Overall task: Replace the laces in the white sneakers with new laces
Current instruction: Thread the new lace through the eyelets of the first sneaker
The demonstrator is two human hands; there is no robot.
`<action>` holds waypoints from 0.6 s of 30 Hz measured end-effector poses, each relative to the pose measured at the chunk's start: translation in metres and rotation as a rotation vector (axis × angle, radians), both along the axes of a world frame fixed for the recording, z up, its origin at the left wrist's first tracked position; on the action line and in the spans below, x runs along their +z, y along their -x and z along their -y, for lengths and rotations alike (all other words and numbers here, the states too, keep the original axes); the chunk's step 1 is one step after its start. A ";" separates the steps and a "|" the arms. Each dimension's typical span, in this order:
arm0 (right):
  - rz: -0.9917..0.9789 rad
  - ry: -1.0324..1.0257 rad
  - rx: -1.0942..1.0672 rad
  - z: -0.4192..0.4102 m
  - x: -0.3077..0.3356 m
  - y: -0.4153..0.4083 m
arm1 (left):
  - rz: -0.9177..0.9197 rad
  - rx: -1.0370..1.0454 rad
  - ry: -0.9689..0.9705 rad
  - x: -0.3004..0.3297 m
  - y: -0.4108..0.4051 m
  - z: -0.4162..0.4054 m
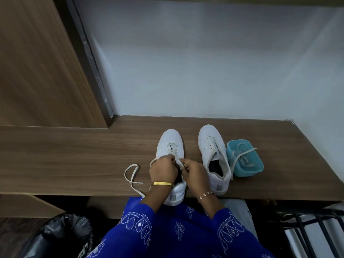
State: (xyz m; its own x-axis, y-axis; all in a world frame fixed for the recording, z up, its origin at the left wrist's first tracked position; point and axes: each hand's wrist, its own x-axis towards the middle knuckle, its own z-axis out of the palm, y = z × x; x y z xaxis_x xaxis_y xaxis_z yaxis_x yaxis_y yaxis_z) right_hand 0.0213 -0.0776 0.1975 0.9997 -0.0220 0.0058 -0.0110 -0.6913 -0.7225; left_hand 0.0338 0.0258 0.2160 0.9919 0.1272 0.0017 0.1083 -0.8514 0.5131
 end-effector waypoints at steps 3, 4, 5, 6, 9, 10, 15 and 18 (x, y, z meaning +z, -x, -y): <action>0.005 0.006 0.005 0.001 -0.002 -0.001 | 0.143 -0.044 -0.232 -0.001 -0.001 -0.001; 0.004 0.010 0.008 0.001 -0.002 -0.001 | 0.176 -0.040 -0.291 -0.003 -0.002 -0.002; 0.003 0.016 0.010 0.001 -0.002 -0.001 | 0.182 -0.026 -0.304 -0.004 -0.002 -0.002; 0.003 0.022 0.010 0.001 -0.002 -0.002 | 0.176 -0.016 -0.303 -0.007 -0.003 -0.002; 0.009 0.032 0.010 0.001 -0.002 -0.002 | 0.203 -0.001 -0.319 -0.012 -0.005 -0.002; 0.010 0.031 0.009 0.000 -0.003 -0.002 | 0.183 -0.001 -0.286 -0.012 -0.006 -0.002; 0.010 0.020 0.002 0.002 -0.005 -0.002 | -0.033 0.043 -0.053 -0.010 -0.012 -0.003; 0.019 -0.007 -0.012 0.003 -0.005 -0.002 | -0.096 0.113 0.231 -0.017 -0.014 -0.004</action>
